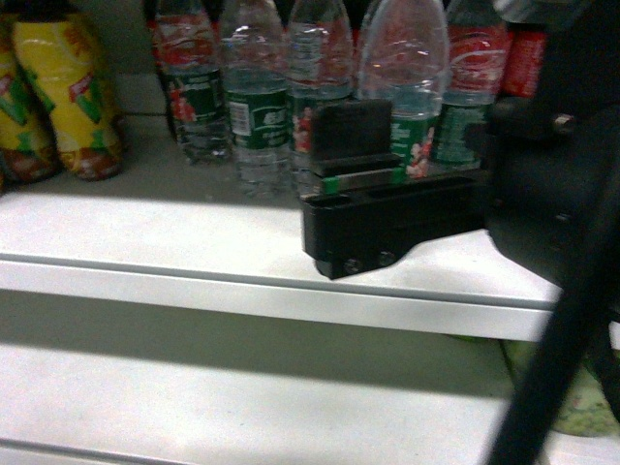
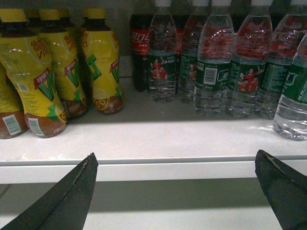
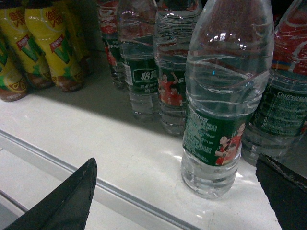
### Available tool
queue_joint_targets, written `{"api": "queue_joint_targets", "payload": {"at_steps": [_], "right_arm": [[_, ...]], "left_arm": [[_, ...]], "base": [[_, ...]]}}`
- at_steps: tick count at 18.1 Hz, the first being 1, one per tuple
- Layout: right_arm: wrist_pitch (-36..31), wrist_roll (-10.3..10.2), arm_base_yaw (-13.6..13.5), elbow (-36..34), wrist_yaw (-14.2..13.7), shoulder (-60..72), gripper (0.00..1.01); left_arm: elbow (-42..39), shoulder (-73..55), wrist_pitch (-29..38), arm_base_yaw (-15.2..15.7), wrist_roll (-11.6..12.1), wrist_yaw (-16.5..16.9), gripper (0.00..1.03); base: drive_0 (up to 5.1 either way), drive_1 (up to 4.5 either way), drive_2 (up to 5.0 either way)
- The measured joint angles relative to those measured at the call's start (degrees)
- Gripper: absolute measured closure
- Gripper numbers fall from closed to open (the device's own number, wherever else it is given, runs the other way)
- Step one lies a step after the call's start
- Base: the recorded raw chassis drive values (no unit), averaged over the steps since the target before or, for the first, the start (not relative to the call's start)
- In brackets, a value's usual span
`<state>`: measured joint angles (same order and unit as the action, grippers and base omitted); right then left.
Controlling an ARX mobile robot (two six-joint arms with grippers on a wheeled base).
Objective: Move water from second to third shelf
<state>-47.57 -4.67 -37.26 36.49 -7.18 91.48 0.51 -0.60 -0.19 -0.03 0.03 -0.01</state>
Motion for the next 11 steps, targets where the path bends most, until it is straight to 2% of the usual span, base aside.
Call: {"api": "queue_joint_targets", "payload": {"at_steps": [2, 3, 7, 8, 10, 11], "right_arm": [[0.13, 0.02, 0.68, 1.05, 0.72, 1.18, 0.03], [0.15, 0.04, 1.11, 1.09, 2.03, 1.46, 0.03], [-0.74, 0.48, 6.73, 0.44, 6.19, 1.42, 0.03], [-0.98, 1.22, 8.55, -0.09, 7.52, 1.44, 0.03], [-0.90, 1.97, 11.54, 0.94, 12.52, 4.39, 0.03], [-0.87, 1.97, 11.50, 1.86, 13.05, 5.03, 0.03]], "left_arm": [[0.00, 0.00, 0.00, 0.00, 0.00, 0.00, 0.05], [0.00, 0.00, 0.00, 0.00, 0.00, 0.00, 0.05], [0.00, 0.00, 0.00, 0.00, 0.00, 0.00, 0.05], [0.00, 0.00, 0.00, 0.00, 0.00, 0.00, 0.05], [0.00, 0.00, 0.00, 0.00, 0.00, 0.00, 0.05], [0.00, 0.00, 0.00, 0.00, 0.00, 0.00, 0.05]], "base": [[0.0, 0.00, 0.0], [0.0, 0.00, 0.0], [0.0, 0.00, 0.0], [0.0, 0.00, 0.0], [0.0, 0.00, 0.0], [0.0, 0.00, 0.0]]}}
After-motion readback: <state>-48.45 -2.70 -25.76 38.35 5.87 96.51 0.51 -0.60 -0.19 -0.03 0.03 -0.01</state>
